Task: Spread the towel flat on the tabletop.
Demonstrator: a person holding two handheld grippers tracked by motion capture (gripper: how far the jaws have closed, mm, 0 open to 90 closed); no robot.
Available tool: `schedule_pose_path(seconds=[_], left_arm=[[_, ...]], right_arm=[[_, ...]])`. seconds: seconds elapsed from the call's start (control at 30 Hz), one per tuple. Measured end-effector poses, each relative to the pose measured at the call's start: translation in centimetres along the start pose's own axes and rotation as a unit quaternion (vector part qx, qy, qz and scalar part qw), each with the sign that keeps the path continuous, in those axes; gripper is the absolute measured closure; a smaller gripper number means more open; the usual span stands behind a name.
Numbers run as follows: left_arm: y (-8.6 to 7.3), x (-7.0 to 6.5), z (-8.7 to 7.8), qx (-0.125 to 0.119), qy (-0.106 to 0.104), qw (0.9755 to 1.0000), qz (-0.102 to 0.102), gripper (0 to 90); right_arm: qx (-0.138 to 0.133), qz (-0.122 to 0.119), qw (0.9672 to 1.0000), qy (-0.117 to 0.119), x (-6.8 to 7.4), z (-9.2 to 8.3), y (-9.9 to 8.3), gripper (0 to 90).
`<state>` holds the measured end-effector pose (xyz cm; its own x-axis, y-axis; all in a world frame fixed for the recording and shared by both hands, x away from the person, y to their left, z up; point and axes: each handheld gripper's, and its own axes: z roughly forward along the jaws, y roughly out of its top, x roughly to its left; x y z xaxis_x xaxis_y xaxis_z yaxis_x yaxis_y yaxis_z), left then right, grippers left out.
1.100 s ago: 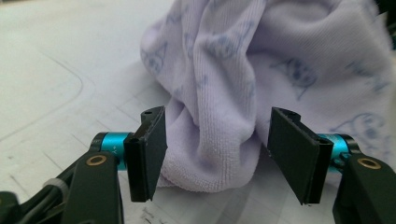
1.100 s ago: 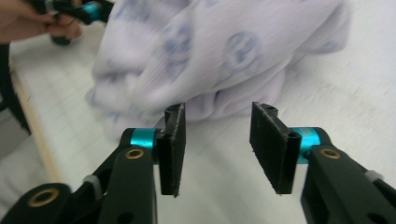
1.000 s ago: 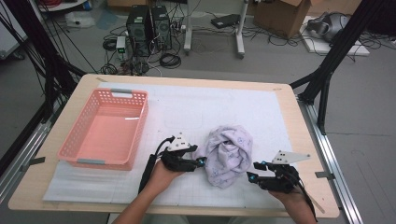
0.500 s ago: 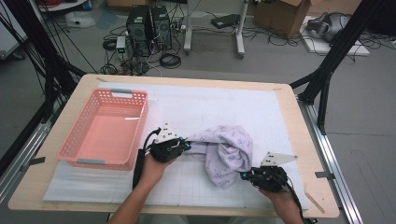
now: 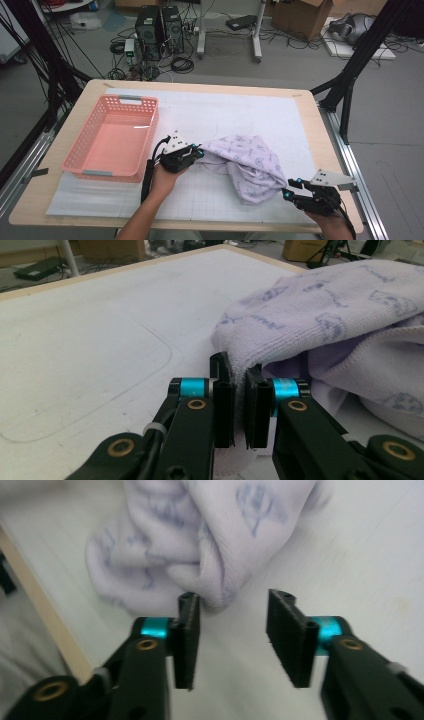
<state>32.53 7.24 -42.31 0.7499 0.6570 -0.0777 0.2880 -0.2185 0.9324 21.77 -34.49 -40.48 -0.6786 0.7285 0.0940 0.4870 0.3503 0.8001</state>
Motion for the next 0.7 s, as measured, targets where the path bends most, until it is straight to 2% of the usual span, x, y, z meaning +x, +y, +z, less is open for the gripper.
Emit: schedule_pose_path(seconds=[0.07, 0.13, 0.3, 0.43, 0.47, 0.53, 0.6, 0.7], left_arm=[[0.4, 0.3, 0.2, -0.001, 0.001, 1.0, -0.003, 84.6], [1.0, 0.4, 0.4, -0.001, 0.007, 1.0, 0.005, 84.7], [2.1, 1.2, 0.9, -0.005, 0.021, 0.9998, -0.003, 84.6], [2.3, 1.9, 1.1, -0.003, 0.028, 0.9996, -0.009, 84.6], [2.2, 2.0, 1.1, 0.003, 0.027, 0.9996, -0.008, 84.6], [2.0, 2.0, 1.3, 0.013, 0.024, 0.9996, -0.01, 84.6], [2.0, 1.9, 1.4, 0.014, 0.025, 0.9996, -0.005, 84.6], [2.0, 1.8, 1.6, 0.016, 0.026, 0.9995, -0.004, 84.5]], right_arm=[[-0.027, 0.003, 0.9996, -0.006, -0.3, -0.3, 1.0, 48.9], [-0.047, 0.001, 0.9989, -0.006, -0.7, -0.2, 2.3, 47.4], [-0.089, 0.0, 0.996, 0.013, -1.9, 1.1, 6.5, 46.1], [-0.079, -0.019, 0.9967, 0.006, -2.5, 2.8, 9.2, 47.7], [-0.071, -0.029, 0.997, 0.001, -2.8, 3.6, 9.8, 48.9], [-0.049, -0.033, 0.9982, -0.003, -3.2, 4.9, 10.6, 49.5], [-0.034, -0.043, 0.9984, -0.012, -3.8, 6.5, 11.2, 51.3], [-0.001, -0.054, 0.9986, -0.003, -4.8, 9.2, 12.0, 59.6]])
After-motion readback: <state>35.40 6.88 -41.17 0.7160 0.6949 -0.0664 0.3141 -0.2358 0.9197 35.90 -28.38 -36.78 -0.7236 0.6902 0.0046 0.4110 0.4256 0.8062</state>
